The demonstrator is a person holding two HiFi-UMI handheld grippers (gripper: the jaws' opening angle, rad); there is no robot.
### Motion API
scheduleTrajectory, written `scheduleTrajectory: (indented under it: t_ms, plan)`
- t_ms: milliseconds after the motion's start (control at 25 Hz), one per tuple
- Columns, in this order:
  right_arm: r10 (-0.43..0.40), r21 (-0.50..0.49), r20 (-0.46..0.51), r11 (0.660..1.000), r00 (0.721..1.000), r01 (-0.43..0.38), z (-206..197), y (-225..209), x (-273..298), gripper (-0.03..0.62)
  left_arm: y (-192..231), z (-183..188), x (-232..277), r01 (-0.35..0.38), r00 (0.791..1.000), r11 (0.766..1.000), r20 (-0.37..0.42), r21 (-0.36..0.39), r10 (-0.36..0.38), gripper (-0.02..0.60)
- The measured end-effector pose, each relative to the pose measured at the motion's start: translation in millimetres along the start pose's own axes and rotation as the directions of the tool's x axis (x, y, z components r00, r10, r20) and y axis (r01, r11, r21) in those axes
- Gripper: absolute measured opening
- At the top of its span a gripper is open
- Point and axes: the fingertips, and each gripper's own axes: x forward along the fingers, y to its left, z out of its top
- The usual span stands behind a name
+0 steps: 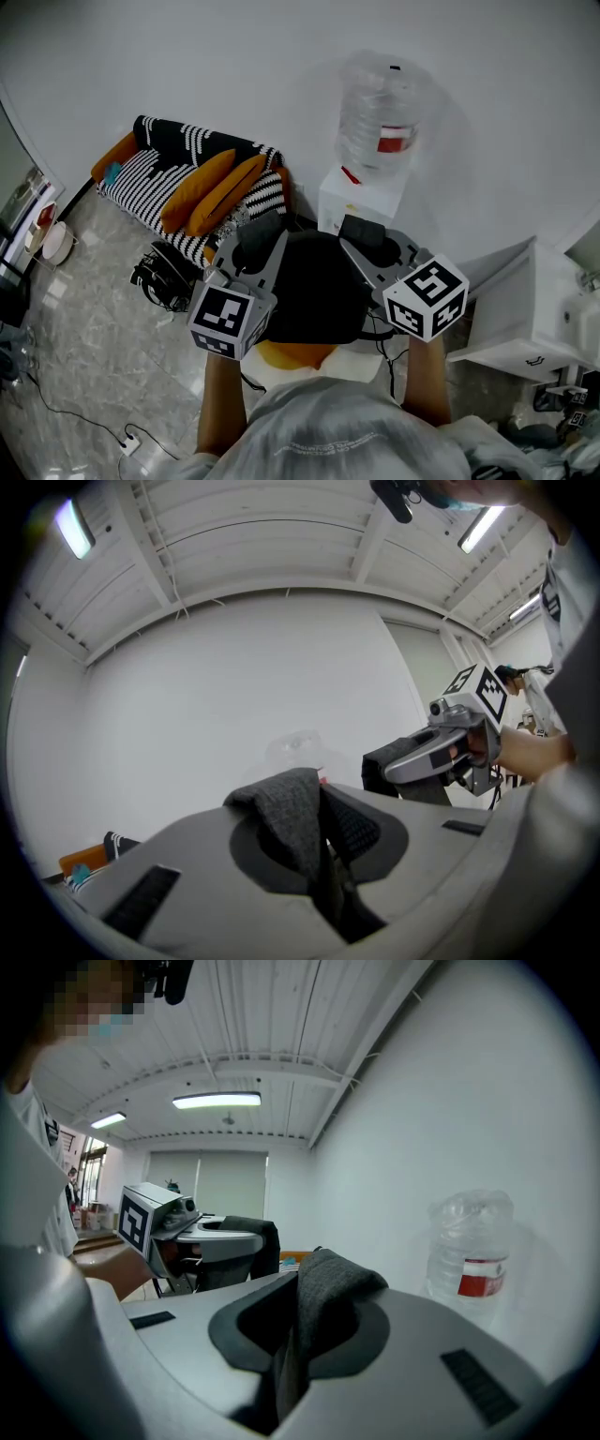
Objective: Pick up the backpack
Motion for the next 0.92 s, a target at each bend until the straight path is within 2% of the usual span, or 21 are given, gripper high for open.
scheduleTrajectory:
  t_ms: [920]
  plan:
    - [0.010,0.043,-0.033,0.999,0.999,-0.008,-14.5,5.9,2.2,0.032,-4.0,-12.6,-5.0,0.008,1.000,1.000,-0.026,-0.028,-0.009,0.046]
